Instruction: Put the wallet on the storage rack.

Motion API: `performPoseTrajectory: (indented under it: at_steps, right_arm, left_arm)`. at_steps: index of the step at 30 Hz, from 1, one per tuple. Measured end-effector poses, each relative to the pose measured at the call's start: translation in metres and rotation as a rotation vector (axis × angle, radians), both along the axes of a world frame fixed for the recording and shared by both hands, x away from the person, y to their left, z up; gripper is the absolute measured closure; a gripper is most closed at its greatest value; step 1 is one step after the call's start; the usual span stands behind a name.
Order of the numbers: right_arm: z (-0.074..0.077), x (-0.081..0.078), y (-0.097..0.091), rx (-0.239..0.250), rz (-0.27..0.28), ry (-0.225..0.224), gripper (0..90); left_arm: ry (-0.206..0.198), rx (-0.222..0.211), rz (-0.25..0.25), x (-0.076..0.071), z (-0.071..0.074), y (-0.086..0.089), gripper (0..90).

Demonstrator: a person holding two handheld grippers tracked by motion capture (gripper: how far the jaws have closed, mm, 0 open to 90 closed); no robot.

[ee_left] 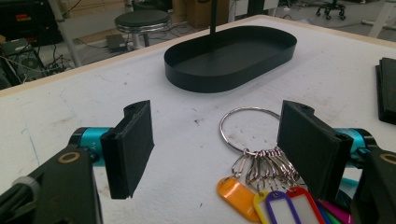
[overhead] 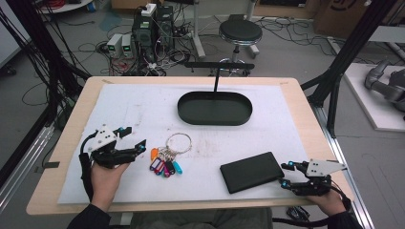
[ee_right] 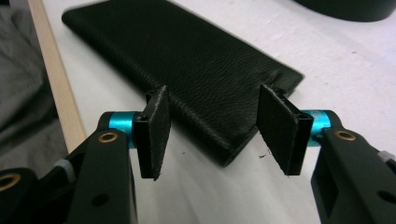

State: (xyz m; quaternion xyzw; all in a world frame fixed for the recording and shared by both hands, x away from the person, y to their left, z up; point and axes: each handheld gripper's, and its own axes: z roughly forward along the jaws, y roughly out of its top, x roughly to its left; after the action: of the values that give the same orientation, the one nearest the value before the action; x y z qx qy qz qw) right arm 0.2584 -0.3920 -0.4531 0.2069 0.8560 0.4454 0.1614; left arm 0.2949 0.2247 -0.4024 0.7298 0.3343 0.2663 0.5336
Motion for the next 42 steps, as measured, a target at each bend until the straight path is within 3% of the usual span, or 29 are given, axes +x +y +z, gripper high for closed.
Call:
performPoseTrajectory:
  at_steps: [3,6,9,10,11,16,18,21,24,27,28,35,42]
  right_arm:
    - [-0.002,-0.001,0.006,-0.055,0.011,-0.015,47.4]
    - [-0.003,-0.001,0.007,-0.067,0.014,-0.015,47.4]
    - [-0.004,-0.006,0.012,-0.134,0.015,-0.071,49.5]
    - [-0.004,-0.006,0.012,-0.134,0.015,-0.071,49.5]
    - [-0.005,-0.008,0.014,-0.169,-0.008,-0.115,56.1]
    - [-0.005,-0.008,0.013,-0.164,-0.006,-0.114,65.7]
    - [-0.004,-0.006,0.01,-0.133,0.0,-0.093,74.3]
    - [-0.001,-0.005,0.009,-0.115,0.0,-0.075,79.1]
    - [0.002,-0.002,0.01,-0.092,-0.001,-0.048,81.7]
    - [0.01,0.003,0.012,-0.024,-0.008,-0.023,83.2]
    - [0.01,0.003,0.012,-0.024,-0.008,-0.023,83.2]
    - [0.029,0.016,0.013,0.092,-0.045,0.024,83.9]
    - [0.044,0.033,0.018,0.163,-0.085,0.051,90.0]
  left_arm:
    - [0.002,-0.003,-0.003,0.0,0.0,-0.001,26.9]
    - [0.005,-0.004,-0.005,0.0,-0.001,-0.001,26.9]
    - [0.006,-0.006,-0.006,-0.001,-0.001,-0.002,26.9]
    - [0.006,-0.006,-0.006,-0.001,-0.001,-0.002,26.9]
    - [0.008,-0.008,-0.007,-0.001,-0.001,-0.002,26.9]
    - [0.006,-0.018,-0.012,-0.002,-0.001,-0.004,26.9]
    - [0.006,-0.026,-0.015,-0.003,0.0,-0.004,26.9]
    - [0.007,-0.029,-0.02,-0.003,0.0,-0.006,26.9]
    - [0.007,-0.03,-0.03,-0.002,0.0,-0.008,26.9]
    - [0.009,-0.032,-0.045,-0.002,0.0,-0.013,26.9]
    - [0.009,-0.033,-0.051,-0.002,0.0,-0.015,26.9]
    - [0.006,-0.022,-0.128,-0.002,0.001,-0.035,26.9]
    - [0.005,-0.022,-0.22,-0.001,0.0,-0.061,26.9]
